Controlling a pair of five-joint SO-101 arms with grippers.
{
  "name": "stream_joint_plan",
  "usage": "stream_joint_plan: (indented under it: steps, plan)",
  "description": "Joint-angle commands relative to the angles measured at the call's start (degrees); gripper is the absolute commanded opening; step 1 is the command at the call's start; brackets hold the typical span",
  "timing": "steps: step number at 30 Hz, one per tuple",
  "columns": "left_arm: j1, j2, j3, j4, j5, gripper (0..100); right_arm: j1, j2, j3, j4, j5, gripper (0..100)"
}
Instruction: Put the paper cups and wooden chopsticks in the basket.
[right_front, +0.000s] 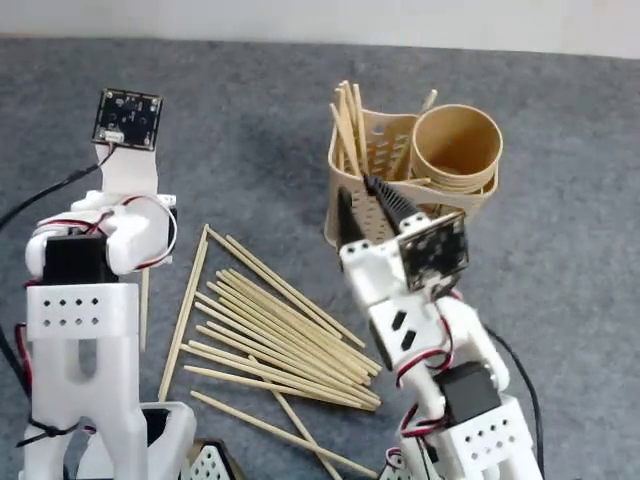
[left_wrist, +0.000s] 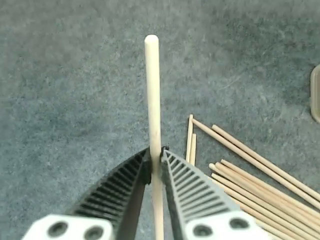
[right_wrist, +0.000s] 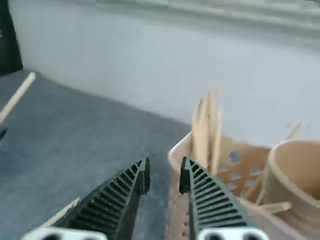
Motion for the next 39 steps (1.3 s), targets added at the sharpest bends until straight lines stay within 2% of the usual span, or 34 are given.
stream_joint_plan:
  steps: [1, 6, 10, 16, 21, 39]
  plan:
    - [1.4, -1.9, -5.5, -0.8, 0.5, 0, -2.9, -4.7, 4.8, 0.1, 0.6, 11.2]
    - [2.2, -1.9, -9.7, -1.0, 0.6, 0, -4.6, -9.9, 13.8, 0.1, 0.6, 11.2]
    - [6.0, -1.9, -13.1, -1.0, 0.6, 0, -5.0, -13.6, 20.2, 0.1, 0.6, 10.6]
    - [11.3, -1.9, -19.7, -1.1, 0.6, 0, -4.8, -20.6, 27.1, 0.0, 1.1, 2.2]
    - [16.0, -1.9, -26.0, -1.5, 0.5, 0, -4.8, -26.4, 31.2, 0.0, 1.1, 1.8]
    - [32.5, -1.5, -28.4, -25.0, 0.5, 0, -4.9, -27.5, 33.4, 0.0, 1.1, 1.5]
